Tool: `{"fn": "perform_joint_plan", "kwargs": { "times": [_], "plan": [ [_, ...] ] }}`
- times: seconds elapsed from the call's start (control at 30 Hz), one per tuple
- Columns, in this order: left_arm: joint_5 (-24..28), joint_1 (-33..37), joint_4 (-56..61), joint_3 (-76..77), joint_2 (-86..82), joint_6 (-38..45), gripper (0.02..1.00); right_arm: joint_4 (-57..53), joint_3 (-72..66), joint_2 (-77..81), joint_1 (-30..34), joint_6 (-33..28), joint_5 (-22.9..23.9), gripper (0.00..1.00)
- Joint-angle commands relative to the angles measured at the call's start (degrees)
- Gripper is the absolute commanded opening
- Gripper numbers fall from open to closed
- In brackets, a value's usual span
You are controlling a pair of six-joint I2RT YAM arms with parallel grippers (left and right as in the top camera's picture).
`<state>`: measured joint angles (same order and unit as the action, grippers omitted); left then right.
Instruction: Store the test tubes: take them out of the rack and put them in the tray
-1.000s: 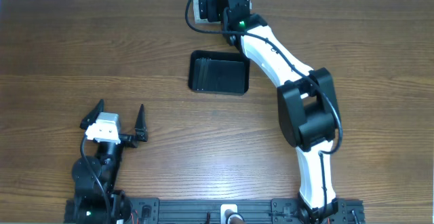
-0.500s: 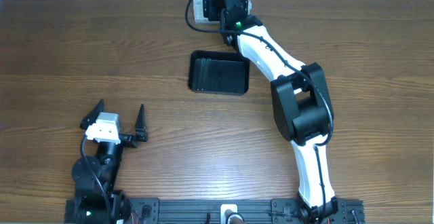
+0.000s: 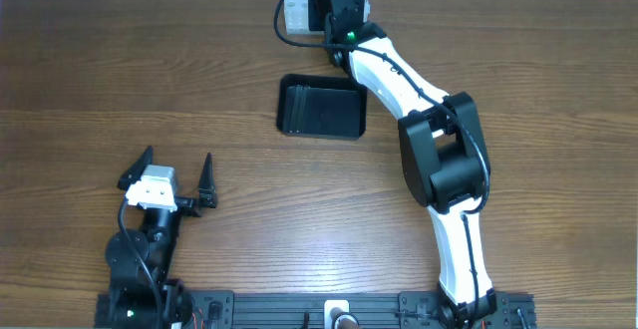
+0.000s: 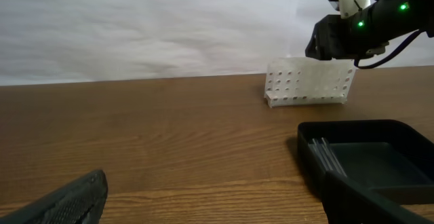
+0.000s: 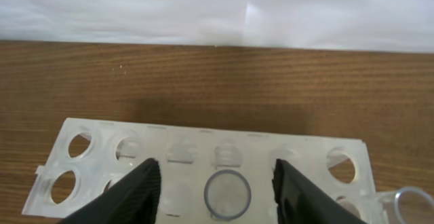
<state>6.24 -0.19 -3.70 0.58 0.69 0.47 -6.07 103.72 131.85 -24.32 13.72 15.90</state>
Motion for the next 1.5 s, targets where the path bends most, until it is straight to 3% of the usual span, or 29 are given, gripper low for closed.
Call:
{"fn": "perform_joint_plan", "kwargs": {
  "times": [0.03, 0.17, 0.33, 0.73, 1.17, 1.5],
  "plan": [
    [0.76, 0.31, -0.20, -0.24, -0.46, 0.59, 1.000, -0.15, 1.60, 0.81, 0.35, 0.33, 1.22, 0.417],
    [0.74, 0.31, -0.20, -0.24, -0.48, 0.59, 1.000, -0.24, 1.60, 0.81, 0.33, -0.52, 1.53, 0.378],
    [0.76, 0.31, -0.20, -0.24, -0.46, 0.59, 1.000, -0.61, 1.60, 0.81, 0.33, -0.52, 1.79, 0.233],
    [0.76, 0.31, -0.20, -0.24, -0.46, 0.59, 0.998, -0.59, 1.60, 0.81, 0.33, -0.52, 1.81, 0.121],
    [0.74, 0.31, -0.17, -0.24, -0.46, 0.59, 1.000, -0.61, 1.62, -0.13, 0.33, -0.63, 3.26, 0.056],
    [0.74, 0.31, -0.17, -0.24, -0.46, 0.59, 1.000, -0.59, 1.62, -8.26, -0.04, -3.30, 3.80, 0.062]
  ]
}}
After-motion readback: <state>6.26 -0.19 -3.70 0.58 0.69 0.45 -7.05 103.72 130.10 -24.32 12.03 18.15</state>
